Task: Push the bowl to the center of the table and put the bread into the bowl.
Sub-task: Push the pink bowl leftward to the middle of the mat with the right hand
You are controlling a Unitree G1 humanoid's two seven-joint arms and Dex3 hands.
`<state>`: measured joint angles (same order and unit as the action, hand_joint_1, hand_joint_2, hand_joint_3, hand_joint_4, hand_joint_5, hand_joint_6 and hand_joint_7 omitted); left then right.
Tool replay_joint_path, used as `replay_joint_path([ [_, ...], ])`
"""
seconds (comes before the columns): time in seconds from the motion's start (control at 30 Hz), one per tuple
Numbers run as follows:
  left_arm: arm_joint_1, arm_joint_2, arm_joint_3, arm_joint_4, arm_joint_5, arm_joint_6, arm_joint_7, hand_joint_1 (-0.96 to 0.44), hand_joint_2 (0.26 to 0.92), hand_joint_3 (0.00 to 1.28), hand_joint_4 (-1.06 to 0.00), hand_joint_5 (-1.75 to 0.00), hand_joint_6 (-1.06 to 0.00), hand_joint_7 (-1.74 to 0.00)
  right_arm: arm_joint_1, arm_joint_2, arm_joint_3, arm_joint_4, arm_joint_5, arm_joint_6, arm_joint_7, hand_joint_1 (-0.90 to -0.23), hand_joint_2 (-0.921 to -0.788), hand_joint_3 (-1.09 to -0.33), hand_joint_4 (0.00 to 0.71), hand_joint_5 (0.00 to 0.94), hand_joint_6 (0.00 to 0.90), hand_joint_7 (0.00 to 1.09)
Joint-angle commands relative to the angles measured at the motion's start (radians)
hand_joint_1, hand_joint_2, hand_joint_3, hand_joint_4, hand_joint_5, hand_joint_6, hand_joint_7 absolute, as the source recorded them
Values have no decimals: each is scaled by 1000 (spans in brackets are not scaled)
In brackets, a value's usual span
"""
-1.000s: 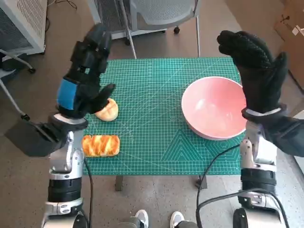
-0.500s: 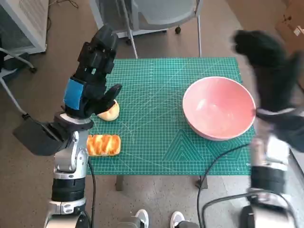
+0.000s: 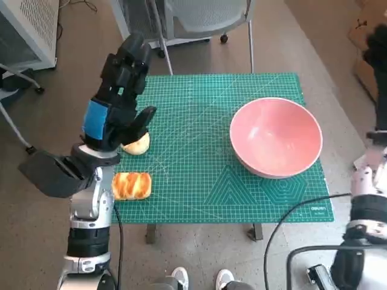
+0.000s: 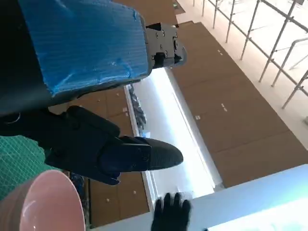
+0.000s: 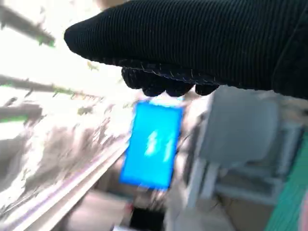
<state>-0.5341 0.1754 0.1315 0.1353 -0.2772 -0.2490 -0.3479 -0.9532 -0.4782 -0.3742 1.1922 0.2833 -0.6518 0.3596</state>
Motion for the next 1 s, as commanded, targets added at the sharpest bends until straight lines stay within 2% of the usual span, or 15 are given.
replay_joint_path([
  [0.03,-15,-10,-2,0,4,-17,6,-599,921,359,1,1,1,-372,13,-15,6,85,-45,71,-75,-666,-921,-787,222,0,325,4],
  [0.23,-7,-12,-2,-5,8,-22,6,-591,921,356,1,1,1,-359,39,-13,12,122,-81,155,-136,-628,-921,-856,217,0,327,4],
  [0.5,12,-10,1,-13,2,-24,0,-581,921,354,1,1,1,-351,74,24,-3,142,-90,273,-168,-597,-921,-871,207,0,329,5],
  [0.77,34,-3,2,-41,4,-5,6,-579,919,346,1,1,1,-346,82,95,-27,141,-76,335,-164,-581,-921,-842,209,4,352,15],
  [1.0,48,3,2,-65,16,12,20,-588,921,341,1,1,1,-350,79,159,-19,136,-91,333,-151,-587,-921,-834,215,5,362,17],
])
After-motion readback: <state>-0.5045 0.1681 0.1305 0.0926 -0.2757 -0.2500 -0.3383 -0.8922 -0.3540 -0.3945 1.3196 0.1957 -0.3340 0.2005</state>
